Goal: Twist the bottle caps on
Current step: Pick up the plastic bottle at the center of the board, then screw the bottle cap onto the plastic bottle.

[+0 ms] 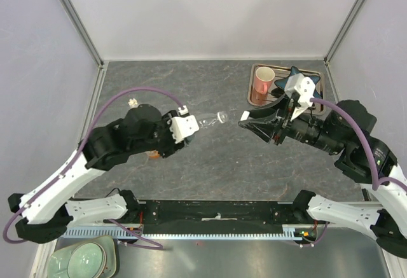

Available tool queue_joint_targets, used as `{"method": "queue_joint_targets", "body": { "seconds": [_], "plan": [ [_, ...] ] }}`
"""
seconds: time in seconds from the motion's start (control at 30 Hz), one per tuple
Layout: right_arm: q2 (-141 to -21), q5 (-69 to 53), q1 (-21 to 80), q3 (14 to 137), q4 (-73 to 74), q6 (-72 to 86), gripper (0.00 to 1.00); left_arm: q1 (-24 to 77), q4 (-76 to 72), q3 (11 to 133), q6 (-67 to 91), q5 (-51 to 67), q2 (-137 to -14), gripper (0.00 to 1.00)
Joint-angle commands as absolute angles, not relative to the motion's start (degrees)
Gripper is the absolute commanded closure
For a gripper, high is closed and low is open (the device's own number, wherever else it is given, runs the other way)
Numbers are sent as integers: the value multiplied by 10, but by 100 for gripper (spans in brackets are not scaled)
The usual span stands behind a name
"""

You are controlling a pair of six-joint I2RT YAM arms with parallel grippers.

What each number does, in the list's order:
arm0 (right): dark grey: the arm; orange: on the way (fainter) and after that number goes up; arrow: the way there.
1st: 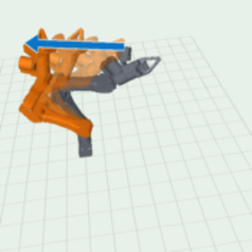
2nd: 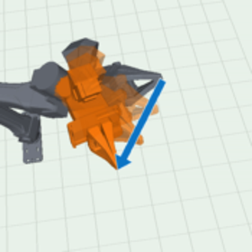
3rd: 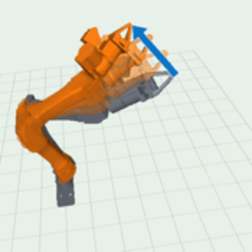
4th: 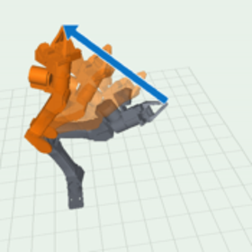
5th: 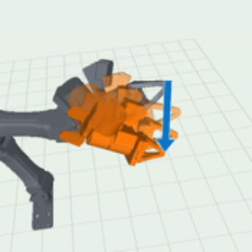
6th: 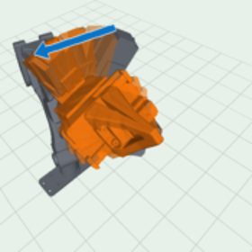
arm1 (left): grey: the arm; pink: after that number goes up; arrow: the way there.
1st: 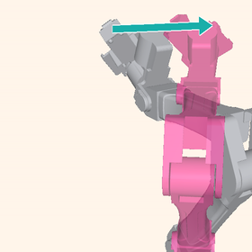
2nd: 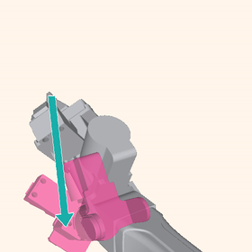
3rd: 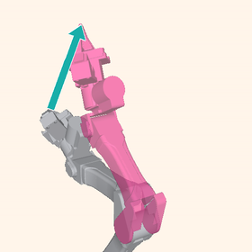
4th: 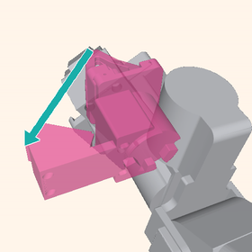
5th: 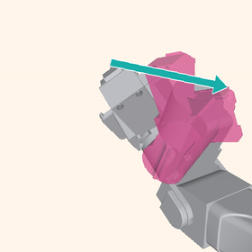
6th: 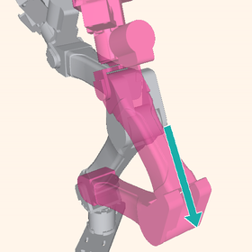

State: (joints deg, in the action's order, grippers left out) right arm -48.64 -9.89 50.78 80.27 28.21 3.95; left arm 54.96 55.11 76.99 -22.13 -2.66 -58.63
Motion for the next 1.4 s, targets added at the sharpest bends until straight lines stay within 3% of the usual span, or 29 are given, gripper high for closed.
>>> {"method": "queue_joint_targets", "body": {
  "seconds": [0.0,0.5,0.97,1.37],
  "plan": [
    [-523,-203,508,893,421,12,80,539,596,769,-234,-3,-542,48],
    [-630,-337,508,985,454,4,81,539,606,732,-293,110,-427,49],
    [-700,-448,508,1006,486,-20,81,539,597,715,-300,120,-445,51],
    [-709,-449,508,1020,551,-62,80,531,595,726,-291,132,-464,51]
  ]
}}
